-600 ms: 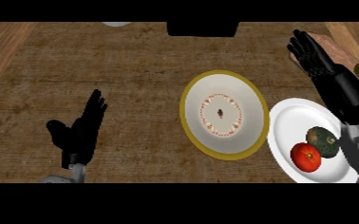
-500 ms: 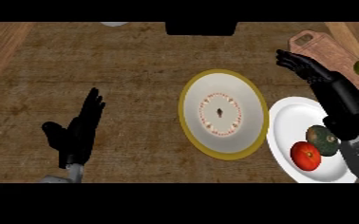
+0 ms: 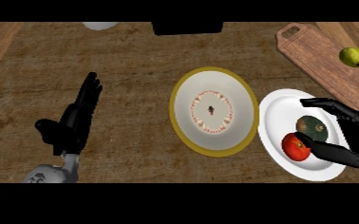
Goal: Pick the squash from the plate and place it in the bowl
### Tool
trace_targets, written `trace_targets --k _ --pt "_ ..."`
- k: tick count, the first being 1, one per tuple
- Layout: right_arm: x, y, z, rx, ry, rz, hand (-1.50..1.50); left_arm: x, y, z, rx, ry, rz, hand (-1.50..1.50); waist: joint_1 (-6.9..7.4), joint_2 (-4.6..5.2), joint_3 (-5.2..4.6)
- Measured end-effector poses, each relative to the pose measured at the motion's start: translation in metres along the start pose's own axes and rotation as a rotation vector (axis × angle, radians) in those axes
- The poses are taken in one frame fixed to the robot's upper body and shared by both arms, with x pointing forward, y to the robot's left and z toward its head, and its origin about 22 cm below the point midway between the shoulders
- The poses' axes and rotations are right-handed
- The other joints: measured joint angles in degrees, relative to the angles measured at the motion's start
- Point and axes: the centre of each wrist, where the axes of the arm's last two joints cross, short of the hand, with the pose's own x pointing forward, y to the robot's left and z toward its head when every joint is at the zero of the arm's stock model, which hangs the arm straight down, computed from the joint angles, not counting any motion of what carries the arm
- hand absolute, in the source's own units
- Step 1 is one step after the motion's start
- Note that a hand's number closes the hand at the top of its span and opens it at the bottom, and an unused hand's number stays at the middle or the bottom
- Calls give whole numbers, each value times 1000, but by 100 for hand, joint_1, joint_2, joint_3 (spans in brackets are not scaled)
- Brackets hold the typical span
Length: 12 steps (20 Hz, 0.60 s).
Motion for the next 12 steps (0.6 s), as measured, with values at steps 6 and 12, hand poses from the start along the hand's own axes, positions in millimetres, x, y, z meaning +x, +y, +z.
trace_targets --k 6,12 --pt "-18 -19 62 -162 -166 -75 -150 11 -6 -9 -37 -16 -15 0 121 25 -6" --pt "17 -62 80 -223 -139 76 -150 19 -16 -10 -58 -19 -18 0 214 35 -20"
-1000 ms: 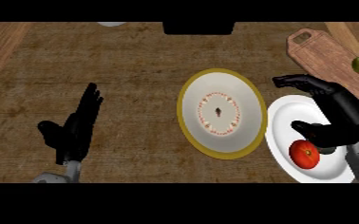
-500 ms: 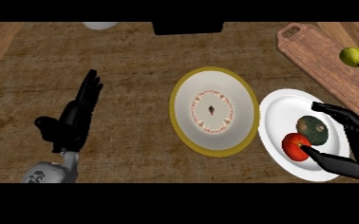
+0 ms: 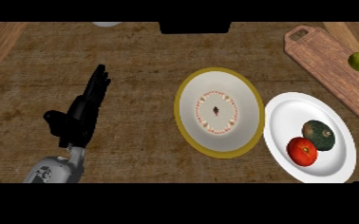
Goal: Pick the squash from the plate and place it in the bowl
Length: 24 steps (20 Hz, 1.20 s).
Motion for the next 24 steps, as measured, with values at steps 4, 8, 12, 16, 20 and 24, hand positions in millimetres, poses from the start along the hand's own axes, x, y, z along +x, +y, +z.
trace_targets --k 4,8,12,16,20,24 --pt "26 -23 -14 26 79 68 -150 -6 2 -2 -2 -8 -4 0 29 6 -5" --pt "40 -26 -24 90 191 99 -150 -6 -1 -7 -5 -17 -2 0 60 13 -7" --pt "47 -25 -35 169 315 151 -150 -5 -1 -8 -15 -17 1 0 96 18 -6" --pt "38 -17 -42 240 418 187 -150 -5 -3 -12 -19 -18 2 0 121 23 -1" --pt "21 -12 -42 296 477 206 -150 -5 -6 -7 -20 -17 2 0 127 20 0" --pt "7 -13 -37 329 489 192 -150 -7 -11 -3 -16 -11 1 0 113 17 1"
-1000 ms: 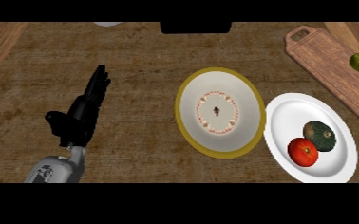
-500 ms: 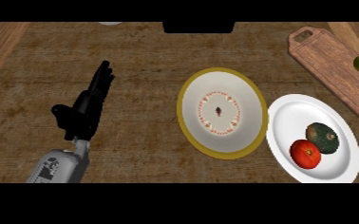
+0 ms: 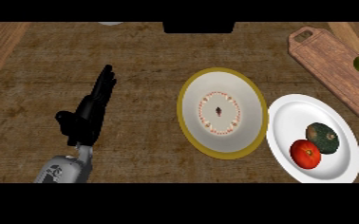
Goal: Pick the squash from the plate and place it in the bowl
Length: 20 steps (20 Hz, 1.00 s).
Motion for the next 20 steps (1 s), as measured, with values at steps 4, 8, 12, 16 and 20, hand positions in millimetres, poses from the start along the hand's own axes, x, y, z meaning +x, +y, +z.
trace_targets --k 4,8,12,16,20 --pt "-14 0 7 15 -15 -28 -150 1 2 0 -3 -4 -3 0 -14 -3 0" --pt "-23 4 7 16 -47 -85 -150 5 6 -6 -3 -1 -2 0 -19 -3 1" --pt "-24 5 10 20 -71 -125 -150 5 9 0 7 -3 -9 0 -18 -5 0" --pt "-30 5 12 24 -70 -170 -150 3 10 -2 0 7 -1 0 -21 -4 0" --pt "-37 14 12 39 -59 -206 -150 -1 6 -3 -2 5 0 0 -20 -3 0"
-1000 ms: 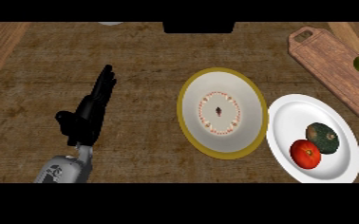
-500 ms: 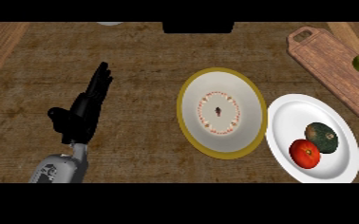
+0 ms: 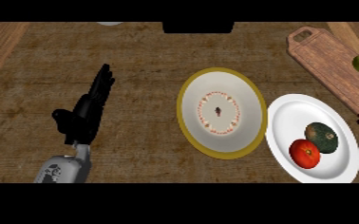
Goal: Pick the squash from the plate and place it in the bowl
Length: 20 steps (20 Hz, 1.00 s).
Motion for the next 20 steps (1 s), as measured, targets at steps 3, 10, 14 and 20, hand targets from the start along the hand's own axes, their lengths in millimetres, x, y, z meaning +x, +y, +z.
trace_targets --k 3,10,14,20 --pt "-5 6 -7 7 3 -21 -150 2 -4 2 3 -2 1 0 8 0 0" --pt "-25 20 -24 1 18 -45 -150 5 4 2 0 -6 4 0 20 1 -1" --pt "-36 24 -31 -10 33 -18 -150 7 8 5 -2 -4 -1 0 23 2 1" --pt "-47 25 -38 -41 92 99 -150 4 3 -2 -3 -3 -7 0 19 7 2"
